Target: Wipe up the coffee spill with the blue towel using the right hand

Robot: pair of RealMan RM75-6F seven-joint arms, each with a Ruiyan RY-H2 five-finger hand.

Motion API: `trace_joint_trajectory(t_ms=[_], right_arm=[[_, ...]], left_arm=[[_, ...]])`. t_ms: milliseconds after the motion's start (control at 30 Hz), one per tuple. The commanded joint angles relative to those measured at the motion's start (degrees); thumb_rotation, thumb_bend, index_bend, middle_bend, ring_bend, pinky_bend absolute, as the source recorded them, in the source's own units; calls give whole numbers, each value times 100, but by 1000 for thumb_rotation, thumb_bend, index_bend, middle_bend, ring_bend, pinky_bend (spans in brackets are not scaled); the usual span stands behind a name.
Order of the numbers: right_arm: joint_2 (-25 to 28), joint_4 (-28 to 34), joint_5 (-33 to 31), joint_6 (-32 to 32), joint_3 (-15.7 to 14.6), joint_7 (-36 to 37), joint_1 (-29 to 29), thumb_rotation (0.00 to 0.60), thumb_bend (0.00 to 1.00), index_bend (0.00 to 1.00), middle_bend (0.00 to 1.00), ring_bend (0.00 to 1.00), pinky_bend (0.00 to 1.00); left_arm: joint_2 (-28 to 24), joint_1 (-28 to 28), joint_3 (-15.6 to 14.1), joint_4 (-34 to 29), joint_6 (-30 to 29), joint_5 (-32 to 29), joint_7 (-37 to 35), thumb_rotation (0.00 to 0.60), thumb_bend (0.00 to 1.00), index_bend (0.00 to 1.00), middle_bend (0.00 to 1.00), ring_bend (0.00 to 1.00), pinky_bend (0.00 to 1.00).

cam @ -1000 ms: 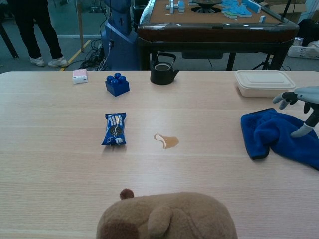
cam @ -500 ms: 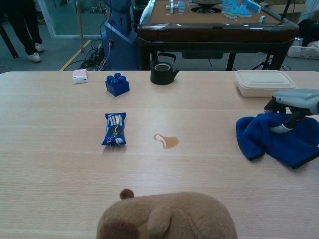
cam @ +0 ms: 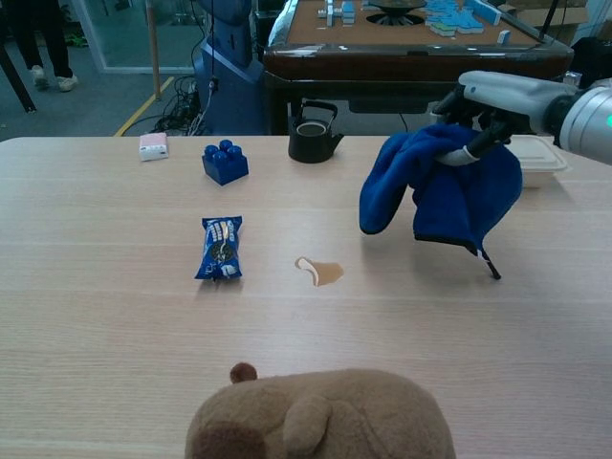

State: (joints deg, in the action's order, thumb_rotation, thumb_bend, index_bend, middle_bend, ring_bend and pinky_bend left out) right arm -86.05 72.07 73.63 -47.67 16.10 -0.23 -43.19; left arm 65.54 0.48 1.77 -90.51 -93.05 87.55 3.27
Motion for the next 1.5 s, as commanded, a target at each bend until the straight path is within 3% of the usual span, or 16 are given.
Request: trace_joint_trajectory(t_ms=[33, 367, 667, 733, 867, 1067, 1500], right_arm=[[-284, -69, -124, -61, 172, -250, -282, 600, 557, 657, 644, 592, 783], [-1408, -1065, -577, 402, 229, -801, -1076, 600, 556, 657, 632, 581, 782], [-2396, -2229, -815, 1181, -50, -1075, -1617, 600, 556, 657, 609, 533, 740], [-2531, -2399, -836, 1281, -105, -1148, -1678, 600, 556, 657, 604, 523, 695], [-2740, -2642, -779, 1362, -246, -1236, -1724, 600, 556, 658, 603, 515, 504], [-2758, -2551, -582, 1361, -426, -1078, -1632, 600, 556, 657, 603, 512, 460], [-1938, -995, 233, 935, -957, -718, -1243, 600, 550, 658, 612, 547, 467]], left_arm=[[-27, 44, -9, 4, -59, 16, -41, 600, 268, 296, 164, 123, 66], [-81, 111, -16, 13, -115, 36, -155, 600, 268, 296, 164, 123, 66], [-112, 111, -29, -23, -57, 47, -172, 600, 268, 298, 164, 123, 66], [-118, 115, -32, -26, -58, 53, -181, 600, 268, 301, 164, 123, 66], [-122, 132, -35, -10, -68, 54, -209, 600, 268, 308, 164, 123, 66], [-115, 132, -38, 12, -48, 63, -222, 600, 269, 310, 164, 123, 66], [-76, 92, -37, 23, 40, 75, -164, 600, 268, 310, 164, 123, 66]])
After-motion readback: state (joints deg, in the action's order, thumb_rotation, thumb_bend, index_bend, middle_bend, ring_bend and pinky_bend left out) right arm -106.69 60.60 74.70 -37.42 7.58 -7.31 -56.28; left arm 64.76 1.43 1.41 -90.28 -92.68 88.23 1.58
